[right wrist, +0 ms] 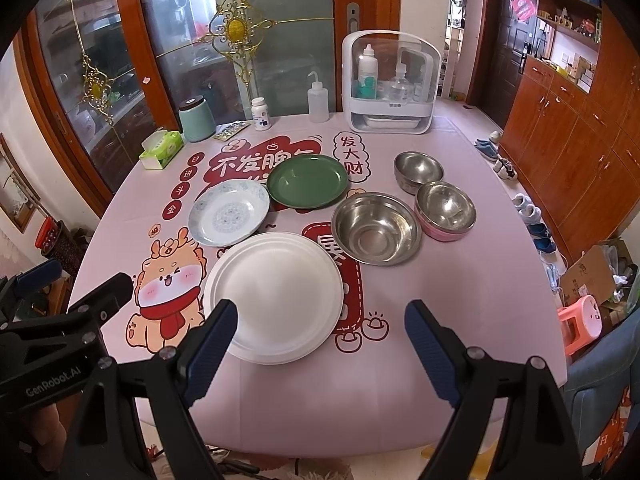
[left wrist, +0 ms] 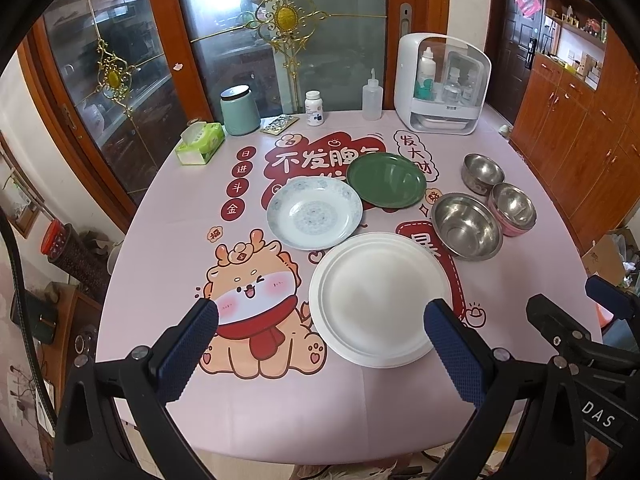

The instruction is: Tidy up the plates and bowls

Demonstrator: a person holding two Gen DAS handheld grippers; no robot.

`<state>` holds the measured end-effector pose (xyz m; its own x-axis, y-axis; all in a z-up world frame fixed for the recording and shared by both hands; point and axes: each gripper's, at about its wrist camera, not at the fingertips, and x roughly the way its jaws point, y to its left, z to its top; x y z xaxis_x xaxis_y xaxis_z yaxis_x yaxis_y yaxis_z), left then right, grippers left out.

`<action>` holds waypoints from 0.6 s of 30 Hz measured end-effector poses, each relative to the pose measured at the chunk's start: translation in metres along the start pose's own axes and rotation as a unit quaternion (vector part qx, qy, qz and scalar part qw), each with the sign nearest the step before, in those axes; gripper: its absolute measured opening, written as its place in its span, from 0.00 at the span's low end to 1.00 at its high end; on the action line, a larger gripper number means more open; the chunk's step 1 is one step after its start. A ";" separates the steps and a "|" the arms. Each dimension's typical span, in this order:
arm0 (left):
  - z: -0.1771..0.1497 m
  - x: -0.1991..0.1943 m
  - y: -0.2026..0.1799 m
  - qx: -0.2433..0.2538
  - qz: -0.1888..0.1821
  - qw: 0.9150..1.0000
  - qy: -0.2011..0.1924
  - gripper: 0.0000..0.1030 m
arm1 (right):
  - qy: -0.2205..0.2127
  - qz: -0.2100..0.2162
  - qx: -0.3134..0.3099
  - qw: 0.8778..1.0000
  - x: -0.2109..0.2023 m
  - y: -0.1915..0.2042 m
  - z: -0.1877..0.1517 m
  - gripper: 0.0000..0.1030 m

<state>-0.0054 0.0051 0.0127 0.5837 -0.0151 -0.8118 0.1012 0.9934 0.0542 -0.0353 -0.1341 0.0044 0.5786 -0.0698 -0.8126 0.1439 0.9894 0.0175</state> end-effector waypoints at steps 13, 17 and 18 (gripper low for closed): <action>0.004 0.005 0.004 -0.001 0.003 1.000 0.005 0.99 | -0.002 -0.001 0.001 1.000 0.004 0.004 0.005 0.84; 0.009 0.009 0.006 -0.005 -0.005 1.000 0.006 0.99 | 0.000 -0.001 0.004 1.000 0.011 0.002 0.010 0.84; 0.010 0.011 0.006 -0.005 -0.007 1.000 0.006 0.99 | 0.001 -0.001 0.004 1.000 0.013 0.002 0.010 0.84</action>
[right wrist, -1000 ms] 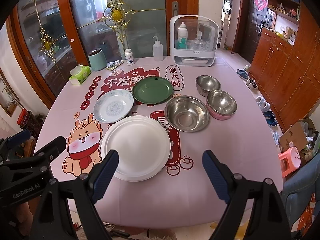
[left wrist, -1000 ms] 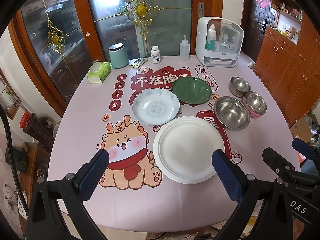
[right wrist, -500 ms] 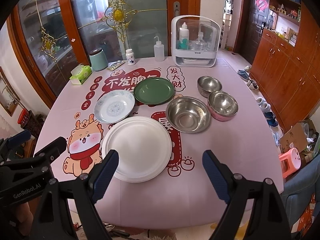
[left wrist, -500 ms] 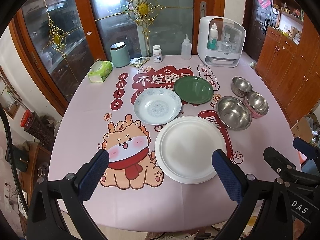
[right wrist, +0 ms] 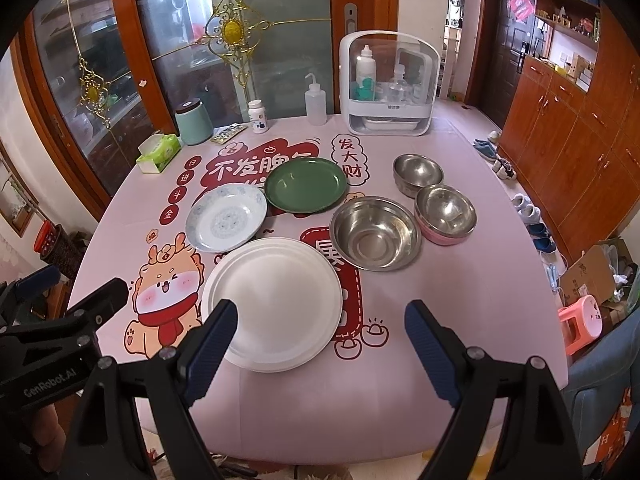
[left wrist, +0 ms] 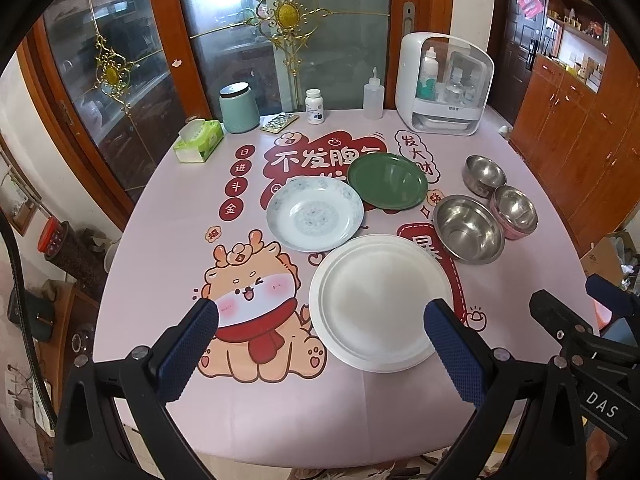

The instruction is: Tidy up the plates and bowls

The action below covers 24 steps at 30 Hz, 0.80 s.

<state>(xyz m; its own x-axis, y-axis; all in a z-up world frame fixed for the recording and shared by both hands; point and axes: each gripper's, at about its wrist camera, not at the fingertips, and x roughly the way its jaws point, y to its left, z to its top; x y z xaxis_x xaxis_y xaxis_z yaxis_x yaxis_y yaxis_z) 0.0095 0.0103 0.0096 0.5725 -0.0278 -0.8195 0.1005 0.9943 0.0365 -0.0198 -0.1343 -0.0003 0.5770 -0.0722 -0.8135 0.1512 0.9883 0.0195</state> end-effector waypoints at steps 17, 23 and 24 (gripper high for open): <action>0.015 0.101 0.037 -0.035 -0.014 0.998 0.041 0.99 | 0.059 0.013 0.025 0.998 0.086 -0.029 0.003 0.84; 0.009 0.144 0.039 -0.028 -0.031 0.997 0.065 0.99 | 0.088 0.013 0.033 0.995 0.129 -0.042 -0.005 0.81; 0.008 0.151 0.039 -0.026 -0.032 0.997 0.070 0.99 | 0.094 0.015 0.033 0.995 0.136 -0.044 -0.006 0.79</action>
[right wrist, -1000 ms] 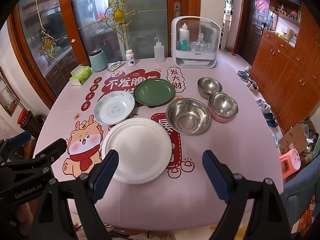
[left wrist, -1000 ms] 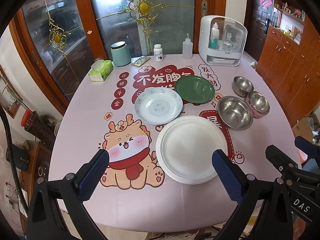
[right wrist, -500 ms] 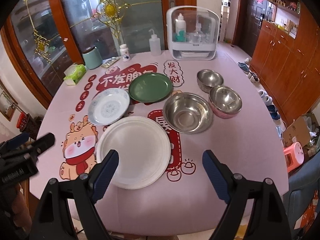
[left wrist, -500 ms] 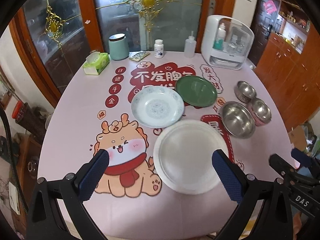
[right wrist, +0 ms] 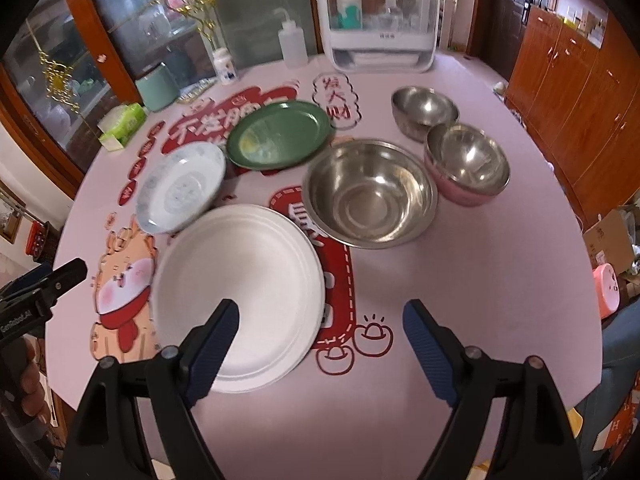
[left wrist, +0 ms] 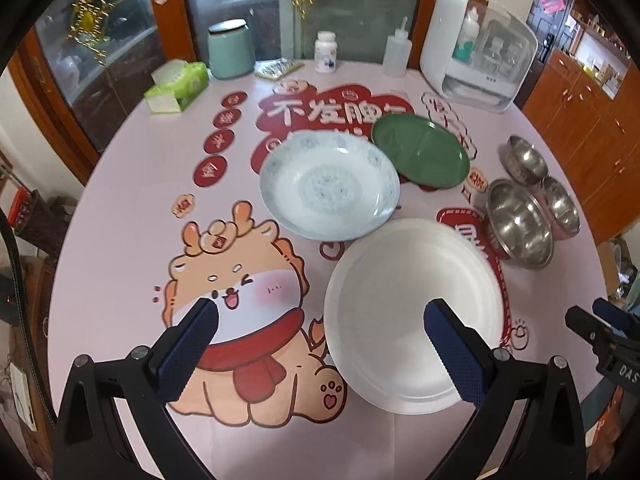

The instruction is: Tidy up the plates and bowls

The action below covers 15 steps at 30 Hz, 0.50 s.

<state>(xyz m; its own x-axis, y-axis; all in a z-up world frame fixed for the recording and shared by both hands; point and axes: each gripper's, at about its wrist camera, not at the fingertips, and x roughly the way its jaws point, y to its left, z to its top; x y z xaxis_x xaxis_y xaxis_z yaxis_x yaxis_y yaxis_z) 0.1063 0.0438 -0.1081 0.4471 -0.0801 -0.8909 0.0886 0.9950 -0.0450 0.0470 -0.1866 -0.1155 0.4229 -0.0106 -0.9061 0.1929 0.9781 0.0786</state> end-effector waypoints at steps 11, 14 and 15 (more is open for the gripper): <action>-0.012 0.071 0.002 0.003 -0.010 0.999 0.043 0.99 | 0.035 0.000 0.000 0.999 0.049 -0.010 0.003 0.75; -0.016 0.089 0.005 0.002 -0.007 0.998 0.059 0.99 | 0.043 0.009 -0.004 0.999 0.061 -0.010 0.003 0.73; -0.017 0.093 0.006 0.000 -0.008 0.998 0.065 0.99 | 0.046 0.011 -0.005 0.999 0.065 -0.010 0.003 0.70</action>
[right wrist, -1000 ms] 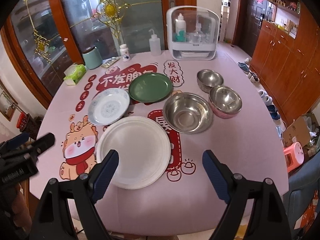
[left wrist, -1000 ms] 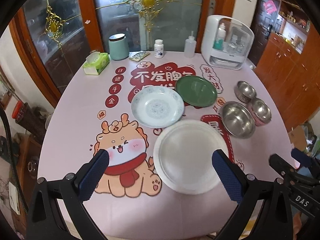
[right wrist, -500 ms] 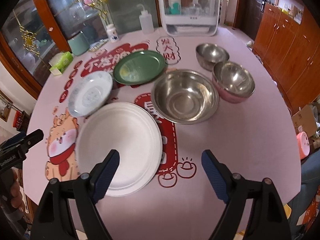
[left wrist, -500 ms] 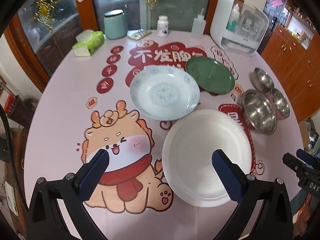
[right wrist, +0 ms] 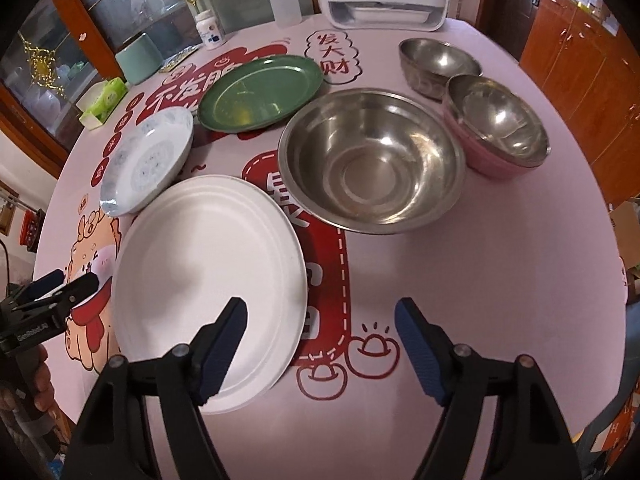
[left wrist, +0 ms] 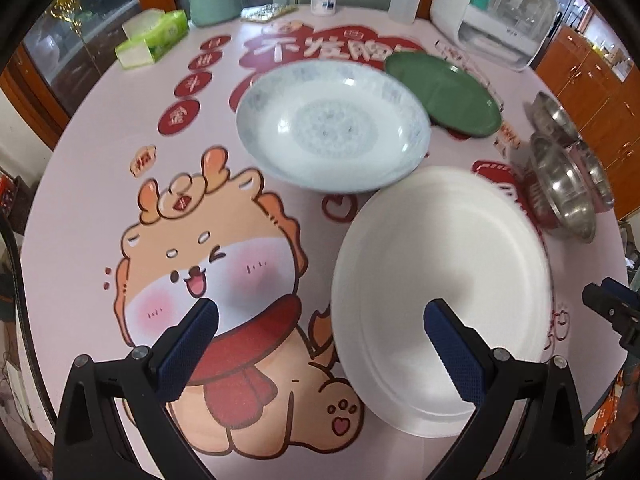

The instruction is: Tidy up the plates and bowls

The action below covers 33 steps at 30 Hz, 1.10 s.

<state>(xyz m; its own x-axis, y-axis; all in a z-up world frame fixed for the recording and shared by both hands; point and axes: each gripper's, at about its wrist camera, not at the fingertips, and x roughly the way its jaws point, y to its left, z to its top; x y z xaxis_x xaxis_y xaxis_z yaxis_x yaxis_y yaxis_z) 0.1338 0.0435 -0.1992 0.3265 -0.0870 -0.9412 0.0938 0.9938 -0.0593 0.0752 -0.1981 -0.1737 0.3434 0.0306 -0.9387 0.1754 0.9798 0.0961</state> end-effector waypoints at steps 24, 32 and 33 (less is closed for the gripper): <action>0.006 0.051 0.008 -0.009 -0.101 0.990 0.099 0.57 | 0.072 0.065 0.008 0.995 0.058 -0.004 0.017 0.31; 0.009 0.054 -0.002 0.004 -0.122 0.984 0.127 0.30 | 0.080 0.076 0.007 0.994 0.063 -0.003 0.015 0.25; 0.008 0.054 -0.004 0.006 -0.123 0.984 0.130 0.28 | 0.082 0.077 0.006 0.994 0.063 -0.002 0.015 0.21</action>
<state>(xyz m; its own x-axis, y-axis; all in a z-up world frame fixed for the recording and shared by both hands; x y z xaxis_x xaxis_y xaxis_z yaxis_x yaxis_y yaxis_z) 0.1587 0.0344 -0.2472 0.0408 -0.3033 -0.9520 0.1522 0.9436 -0.2941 0.1103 -0.2011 -0.2281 0.2124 0.2118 -0.9540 0.1430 0.9590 0.2447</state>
